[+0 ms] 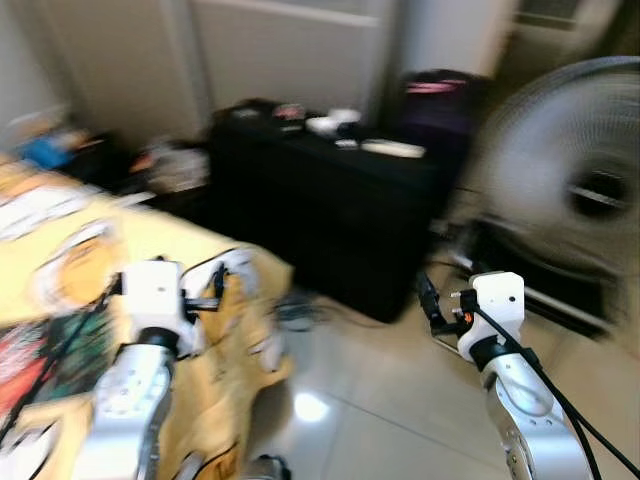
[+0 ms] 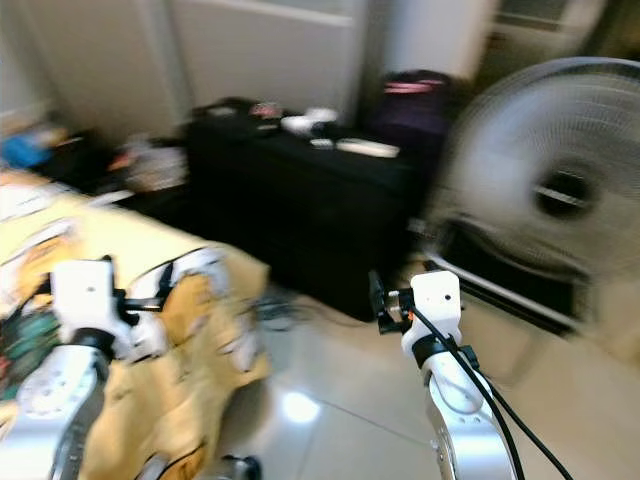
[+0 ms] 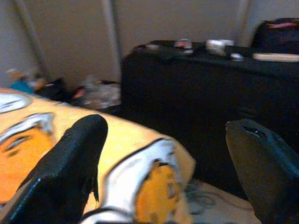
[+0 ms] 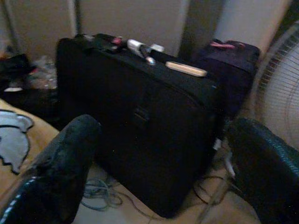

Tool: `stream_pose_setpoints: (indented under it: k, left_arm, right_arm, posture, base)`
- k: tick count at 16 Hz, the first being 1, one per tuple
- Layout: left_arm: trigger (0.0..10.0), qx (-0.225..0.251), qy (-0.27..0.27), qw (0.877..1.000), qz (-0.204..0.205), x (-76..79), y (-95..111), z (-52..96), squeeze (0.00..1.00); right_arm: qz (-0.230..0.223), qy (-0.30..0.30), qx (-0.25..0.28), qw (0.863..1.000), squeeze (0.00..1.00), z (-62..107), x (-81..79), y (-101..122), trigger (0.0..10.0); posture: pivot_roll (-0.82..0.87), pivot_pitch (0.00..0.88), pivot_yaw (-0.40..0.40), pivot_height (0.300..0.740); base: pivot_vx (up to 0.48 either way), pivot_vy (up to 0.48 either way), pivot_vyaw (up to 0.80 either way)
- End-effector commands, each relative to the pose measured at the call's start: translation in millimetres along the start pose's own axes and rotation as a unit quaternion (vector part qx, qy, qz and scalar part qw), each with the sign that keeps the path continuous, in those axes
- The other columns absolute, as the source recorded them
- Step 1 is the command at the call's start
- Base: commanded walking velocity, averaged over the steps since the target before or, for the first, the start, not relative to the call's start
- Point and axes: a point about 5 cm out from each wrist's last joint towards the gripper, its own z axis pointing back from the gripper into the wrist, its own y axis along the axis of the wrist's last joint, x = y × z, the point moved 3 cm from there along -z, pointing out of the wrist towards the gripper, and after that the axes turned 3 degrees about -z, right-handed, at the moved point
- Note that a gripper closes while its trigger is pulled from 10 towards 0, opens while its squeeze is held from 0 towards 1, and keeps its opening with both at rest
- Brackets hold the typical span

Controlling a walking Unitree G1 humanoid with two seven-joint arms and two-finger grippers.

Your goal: Clean up the room

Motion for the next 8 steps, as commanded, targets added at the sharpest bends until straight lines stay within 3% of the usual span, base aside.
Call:
stream_pose_setpoints:
  k: [1, 3, 8]
  left_arm:
    - [10.0, 0.012, -0.006, 1.000, -0.019, 4.3, 4.8, 0.5, 1.00]
    - [10.0, 0.036, 0.007, 0.999, -0.033, 3.2, 8.7, 5.1, 1.00]
    - [10.0, 0.002, 0.026, 1.000, -0.004, 3.4, 5.1, 2.2, 1.00]
  right_arm:
    - [0.024, -0.014, 0.001, 1.000, 1.00, 1.7, 5.5, 1.3, 10.0]
    - [0.028, -0.016, -0.001, 0.999, 1.00, 0.9, 6.3, 1.4, 10.0]
    - [0.022, -0.030, -0.012, 0.999, 1.00, 0.1, 6.1, -2.2, 10.0]
  posture:
    - [-0.03, 0.000, 0.015, 0.740]
    - [-0.03, 0.000, 0.015, 0.740]
    - [-0.02, 0.000, 0.018, 0.740]
  base:
    - [0.000, 0.000, 0.80]
    - [0.000, 0.000, 0.80]
    - [0.000, 0.000, 0.80]
